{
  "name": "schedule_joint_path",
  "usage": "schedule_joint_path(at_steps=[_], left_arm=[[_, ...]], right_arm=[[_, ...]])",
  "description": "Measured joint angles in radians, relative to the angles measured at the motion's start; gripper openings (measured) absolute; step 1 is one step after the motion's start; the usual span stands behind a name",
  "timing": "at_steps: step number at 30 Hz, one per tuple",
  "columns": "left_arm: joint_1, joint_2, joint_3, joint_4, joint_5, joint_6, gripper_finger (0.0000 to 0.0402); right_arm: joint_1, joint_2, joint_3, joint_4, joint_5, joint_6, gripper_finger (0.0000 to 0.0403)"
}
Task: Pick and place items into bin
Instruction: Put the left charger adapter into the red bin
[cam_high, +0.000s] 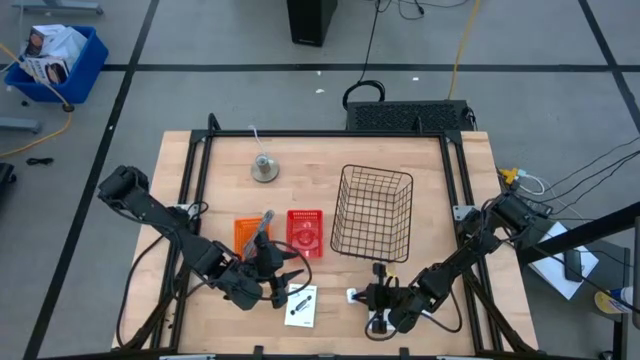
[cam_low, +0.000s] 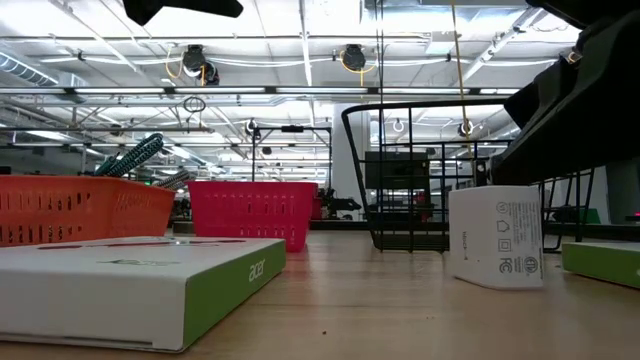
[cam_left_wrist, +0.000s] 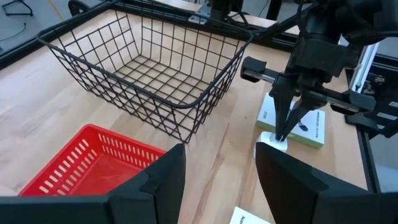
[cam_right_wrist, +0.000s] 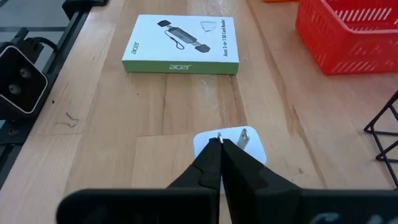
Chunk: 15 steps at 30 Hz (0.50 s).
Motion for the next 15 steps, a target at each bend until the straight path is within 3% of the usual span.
schedule_joint_path(at_steps=[15], left_arm=[[0.000,0.000,0.000,0.001,-0.008,0.001,0.0198]], right_arm=[[-0.003,-0.001,-0.001,0.139,0.000,-0.124,0.0000]])
